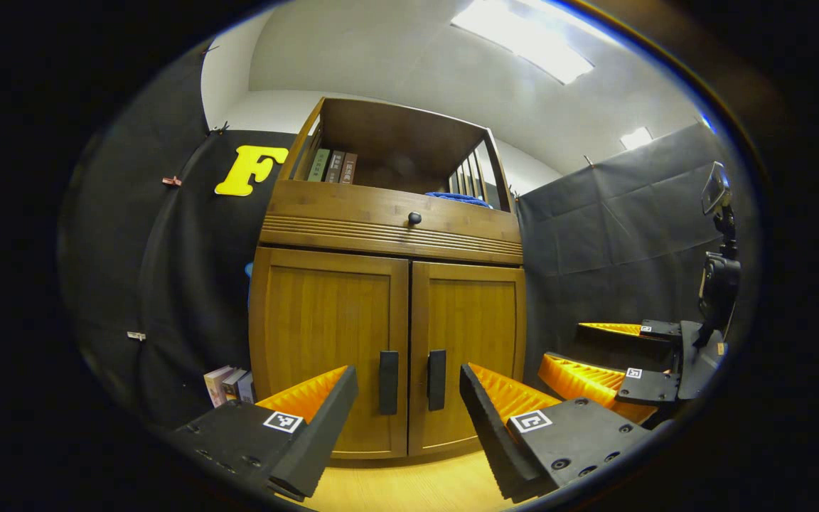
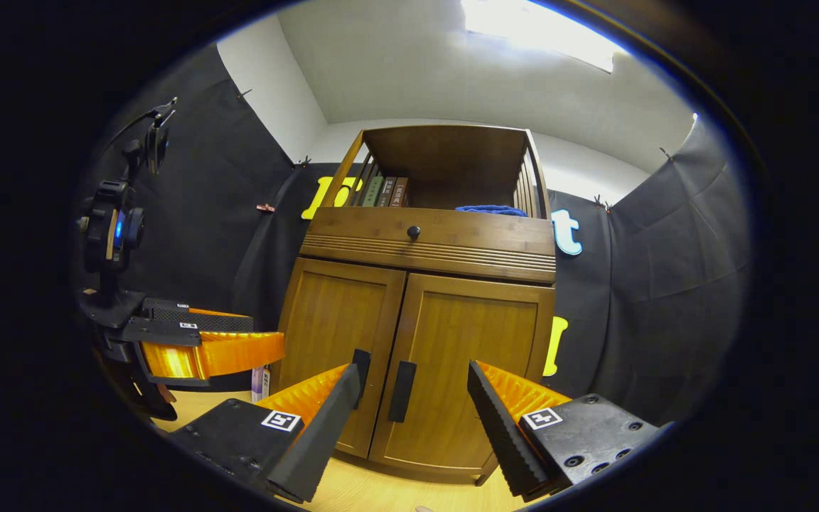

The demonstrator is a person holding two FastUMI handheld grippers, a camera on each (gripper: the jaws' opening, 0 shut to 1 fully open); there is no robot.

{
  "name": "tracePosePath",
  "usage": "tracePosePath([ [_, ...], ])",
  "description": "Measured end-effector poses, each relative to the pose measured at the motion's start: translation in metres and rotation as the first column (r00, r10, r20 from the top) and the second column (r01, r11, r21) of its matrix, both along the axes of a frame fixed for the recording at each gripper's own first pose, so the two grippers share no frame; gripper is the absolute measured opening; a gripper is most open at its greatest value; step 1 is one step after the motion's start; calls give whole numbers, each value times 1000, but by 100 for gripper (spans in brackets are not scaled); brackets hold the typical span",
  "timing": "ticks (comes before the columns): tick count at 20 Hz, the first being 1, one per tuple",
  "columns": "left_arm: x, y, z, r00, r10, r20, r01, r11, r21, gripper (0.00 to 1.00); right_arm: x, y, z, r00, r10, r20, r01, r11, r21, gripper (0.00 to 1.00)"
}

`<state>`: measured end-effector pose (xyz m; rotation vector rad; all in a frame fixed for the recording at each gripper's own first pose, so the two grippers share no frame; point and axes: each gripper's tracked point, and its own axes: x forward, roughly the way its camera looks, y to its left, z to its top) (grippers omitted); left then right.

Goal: Open the right door of the double-door shoe cabinet with the right hand, and open the left door with the left hand.

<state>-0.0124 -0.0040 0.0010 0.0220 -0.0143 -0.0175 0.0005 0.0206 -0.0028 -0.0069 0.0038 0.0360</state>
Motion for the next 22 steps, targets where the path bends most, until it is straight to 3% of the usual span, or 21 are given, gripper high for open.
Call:
tracePosePath([
  [7,-6,14,2,1000,18,7,-18,1000,-12,90,29,11,-19,1000,9,-19,-9,1000,8,97],
  [19,-16,45,-19,999,18,-28,-18,1000,16,90,146,31,-112,989,-15,-148,23,998,52,94],
  [20,-17,46,-22,999,16,-32,-16,1000,19,90,153,29,-120,986,-24,-162,31,998,46,87],
  [22,-16,49,-26,999,5,-36,-4,1000,21,90,168,22,-138,980,-54,-190,61,998,31,84],
])
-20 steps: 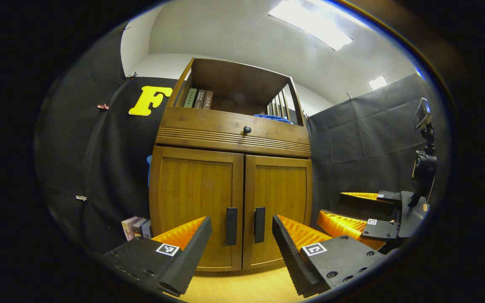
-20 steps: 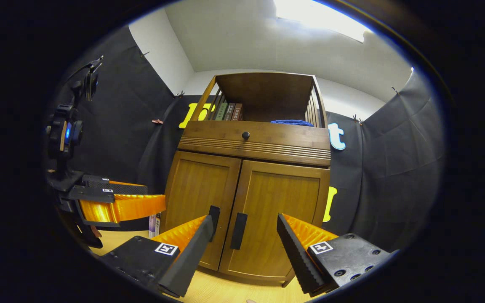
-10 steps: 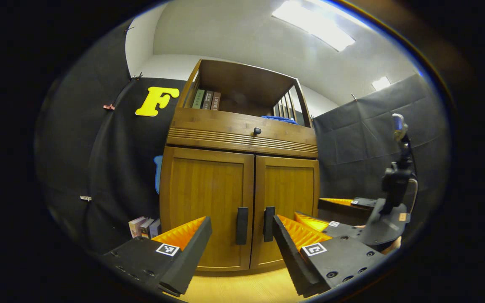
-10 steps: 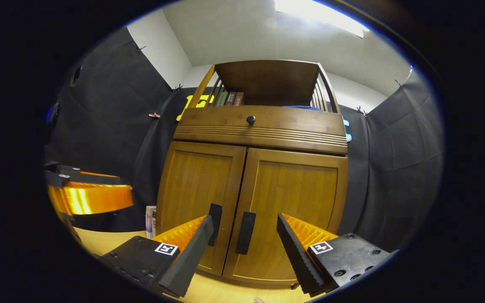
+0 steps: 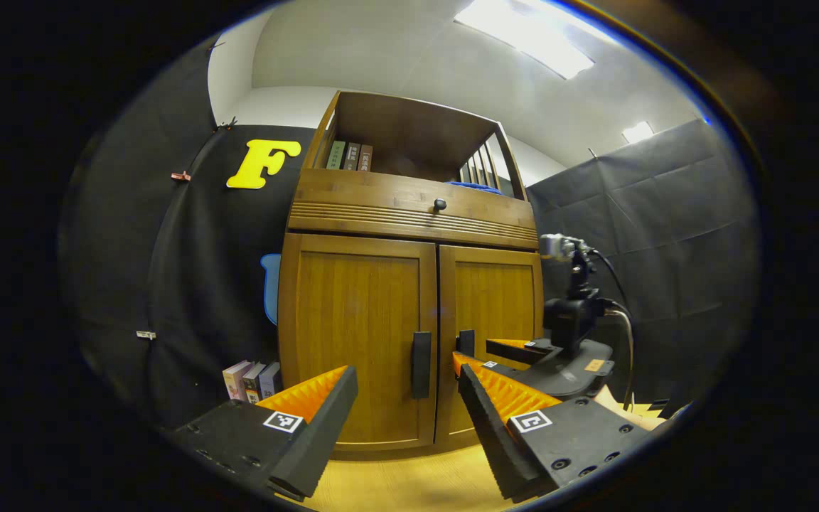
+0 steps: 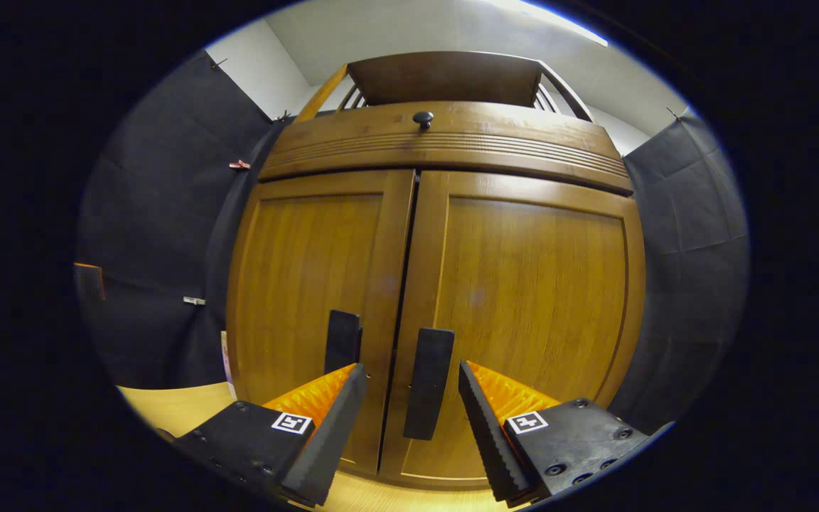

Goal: Open the right door of the double-door shoe cabinet with the right hand, and open the left door with the left hand.

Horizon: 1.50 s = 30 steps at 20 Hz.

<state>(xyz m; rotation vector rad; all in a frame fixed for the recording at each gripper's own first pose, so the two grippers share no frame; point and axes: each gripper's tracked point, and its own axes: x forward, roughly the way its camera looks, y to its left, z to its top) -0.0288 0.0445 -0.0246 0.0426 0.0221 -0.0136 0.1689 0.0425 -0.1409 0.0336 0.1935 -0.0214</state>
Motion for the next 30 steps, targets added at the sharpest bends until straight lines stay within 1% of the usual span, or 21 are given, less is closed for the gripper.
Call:
tracePosePath([
  [3,1,3,-7,1000,-15,-15,15,1000,-7,90,15,-2,-21,999,-28,-38,29,1000,9,84],
  [4,2,3,-11,1000,-19,-22,19,1000,-8,90,17,-8,-29,997,-46,-55,47,999,12,83],
  [5,2,5,-12,999,-22,-28,22,1000,-8,90,24,-11,-36,997,-50,-67,51,999,18,78],
  [6,3,6,-15,999,-22,-31,22,1000,-9,90,27,-11,-42,996,-53,-78,55,998,28,71],
  [8,5,9,-18,999,-20,-34,20,1000,-12,90,30,-14,-47,995,-54,-88,57,998,38,60],
  [9,6,10,-18,999,-19,-36,19,1000,-15,90,30,-12,-51,994,-45,-96,49,998,38,57],
  [10,7,10,-20,999,-19,-39,18,1000,-17,90,29,-7,-47,997,-14,-77,18,999,43,56],
  [11,7,10,-21,999,-16,-44,16,1000,-18,90,44,-8,-57,996,-21,-84,24,999,28,46],
  [12,8,10,-23,999,-14,-48,13,1000,-18,90,36,-6,-48,997,-14,-72,16,1000,19,36],
  [16,5,9,-24,999,-1,-54,0,1000,-19,90,31,-5,-48,997,6,-82,-4,1000,21,37],
  [17,4,9,-21,999,3,-48,-4,1000,-17,90,29,-5,-47,996,12,-86,-10,1000,18,33],
  [18,2,9,-18,999,8,-39,-9,1000,-13,90,26,-5,-45,996,16,-87,-15,1000,14,41],
  [19,0,7,-14,999,14,-30,-14,1000,-9,90,22,-4,-44,996,21,-89,-19,1000,16,36],
  [20,-3,5,-11,1000,16,-22,-17,1000,-5,89,17,-4,-42,995,29,-90,-27,999,19,37],
  [21,-6,3,-9,1000,18,-16,-18,1000,-3,90,10,-3,-41,995,40,-91,-38,999,26,33],
  [22,-8,0,-8,1000,19,-10,-19,1000,-5,89,2,-3,-39,995,55,-88,-52,998,41,37],
  [24,-13,-8,-5,1000,15,1,-15,1000,-18,89,-14,-2,-36,992,91,-90,-84,993,84,37],
  [25,-15,-13,-3,1000,10,5,-10,1000,-26,89,-23,-2,-34,990,110,-93,-101,990,103,33],
  [28,-20,-25,1,1000,0,23,1,999,-45,89,-52,-4,-27,984,151,-96,-140,984,110,37],
  [29,-21,-28,4,999,1,33,1,999,-50,89,-61,-10,-26,983,149,-104,-141,987,82,33],
  [30,-22,-32,5,999,-1,40,4,999,-54,89,-70,-31,-21,992,99,-74,-95,994,50,21],
])
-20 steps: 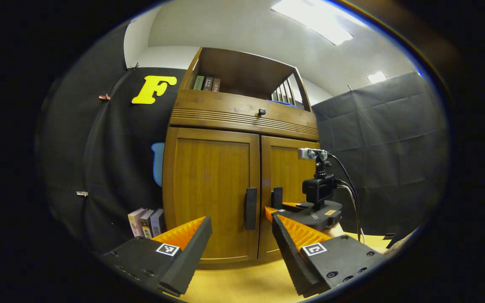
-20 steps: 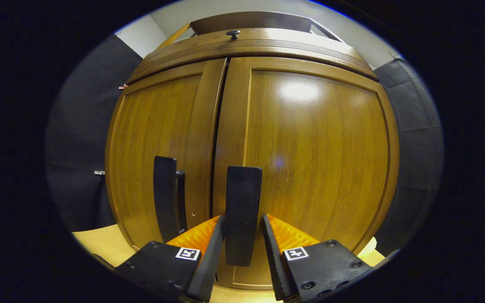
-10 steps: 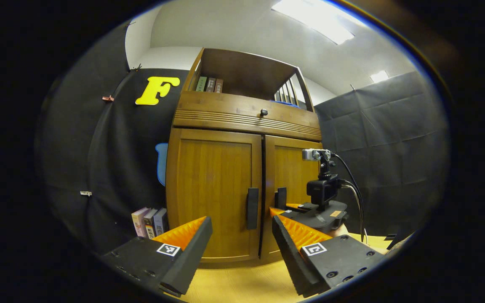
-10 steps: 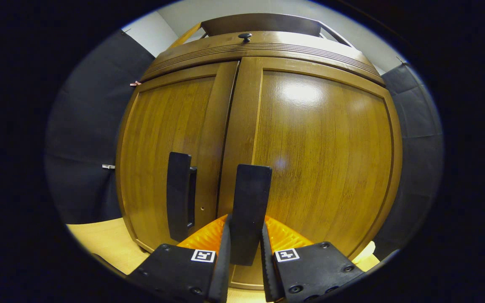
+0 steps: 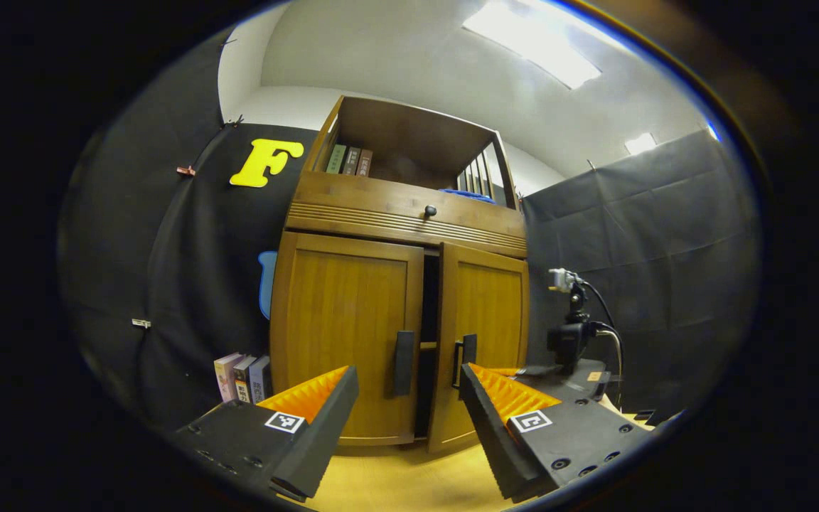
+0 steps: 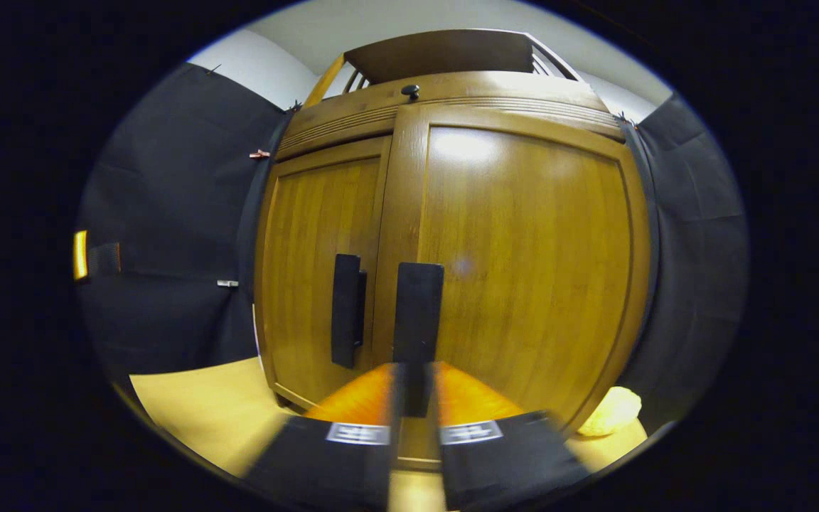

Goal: Open the right door of the double-door shoe cabinet with the right hand, and open the left door with the left hand.

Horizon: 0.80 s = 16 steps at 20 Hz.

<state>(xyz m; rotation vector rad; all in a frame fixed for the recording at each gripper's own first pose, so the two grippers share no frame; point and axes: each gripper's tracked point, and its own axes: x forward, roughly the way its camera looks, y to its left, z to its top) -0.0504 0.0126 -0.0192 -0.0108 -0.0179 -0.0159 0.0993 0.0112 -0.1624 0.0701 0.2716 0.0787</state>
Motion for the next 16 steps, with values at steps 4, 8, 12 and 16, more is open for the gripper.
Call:
tracePosePath([
  [4,5,-15,4,1000,-22,11,23,999,-42,89,-11,-31,32,998,-58,36,58,998,-10,5],
  [8,9,-18,-10,1000,-12,-24,11,999,-42,89,-4,-13,17,1000,-21,17,21,1000,-21,44],
  [12,14,-17,-20,999,-22,-46,19,998,-52,89,27,8,2,1000,-22,5,22,1000,-15,70],
  [16,18,-3,-30,997,-9,-74,6,999,-44,90,62,4,-9,993,-116,-9,117,991,68,77],
])
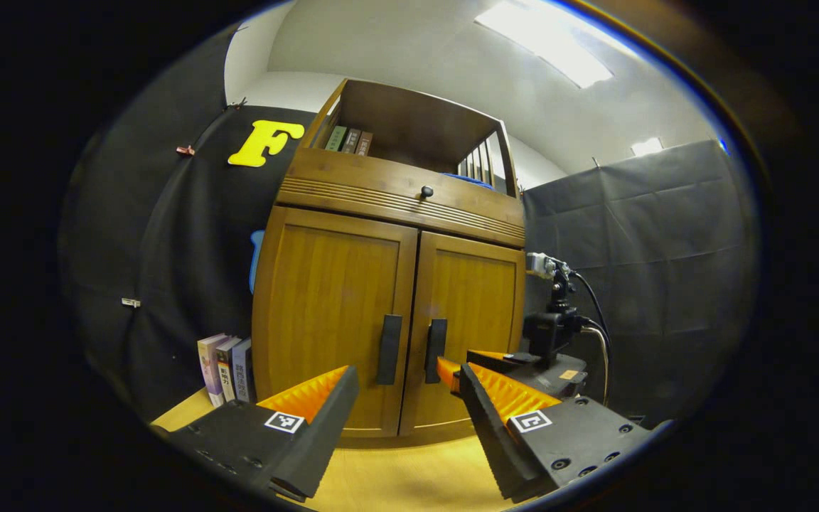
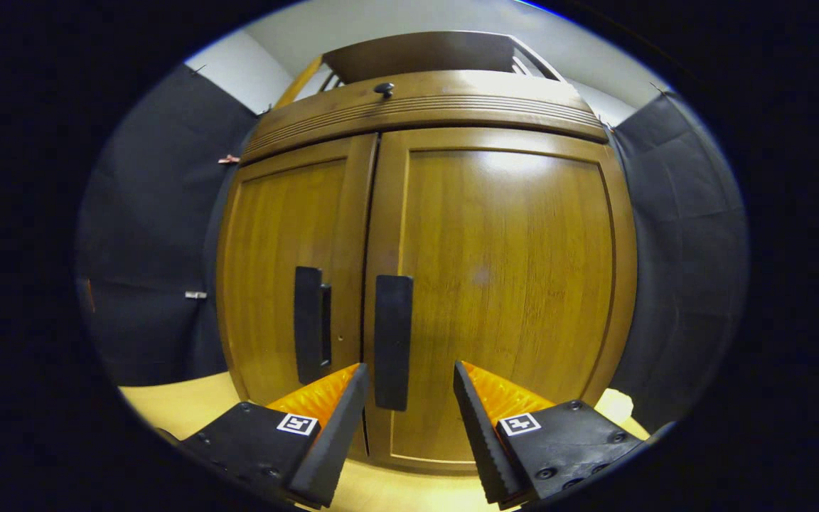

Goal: Open the right door of the double-door shoe cabinet with the right hand, and open the left door with the left hand.

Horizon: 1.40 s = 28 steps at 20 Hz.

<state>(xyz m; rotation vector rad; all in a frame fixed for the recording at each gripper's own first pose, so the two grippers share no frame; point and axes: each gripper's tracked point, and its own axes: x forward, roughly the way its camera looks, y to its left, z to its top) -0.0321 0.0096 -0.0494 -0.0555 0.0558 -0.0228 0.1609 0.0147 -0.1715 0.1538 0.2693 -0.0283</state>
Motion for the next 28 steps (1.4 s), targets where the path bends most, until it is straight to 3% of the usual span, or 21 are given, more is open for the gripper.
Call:
tracePosePath([
  [4,0,24,-4,999,44,-8,-44,999,-1,90,17,7,-6,1000,-4,-20,5,998,59,78],
  [7,-3,40,-4,997,74,-4,-74,997,-26,89,19,9,-3,1000,1,-4,-1,1000,-13,75],
  [8,-4,43,-5,997,80,-4,-80,996,-37,89,18,10,-4,1000,1,-2,-1,999,-32,81],
  [10,-8,51,-6,996,92,-9,-93,995,-45,90,20,19,2,1000,19,15,-19,999,-42,81],
  [11,-10,54,-5,995,99,-11,-99,994,-42,90,22,21,6,1000,19,25,-17,998,-53,75],
  [13,-14,61,-5,993,116,-11,-117,993,-35,90,28,17,7,999,2,37,2,995,-97,77],
  [18,-28,81,-1,987,158,-3,-158,987,-36,89,43,18,-14,1000,0,-17,-3,991,-130,77],
  [21,-38,93,2,982,188,1,-187,982,-30,89,48,19,-16,1000,-21,-7,19,989,-147,46],
  [22,-40,95,2,981,196,4,-196,980,-29,89,50,21,-24,1000,-23,-7,22,986,-164,46],
  [25,-49,96,4,979,203,-1,-203,979,-33,89,46,20,-17,1000,-24,1,24,992,-123,27],
  [26,-52,95,5,979,204,0,-204,979,-30,90,43,21,-20,1000,-23,-12,22,996,-81,31],
  [27,-55,94,7,979,206,5,-205,978,-25,90,43,20,-17,1000,-11,-17,10,997,-76,19],
  [28,-58,93,10,978,207,14,-206,978,-21,90,38,21,-16,1000,-1,-19,-1,996,-85,19],
])
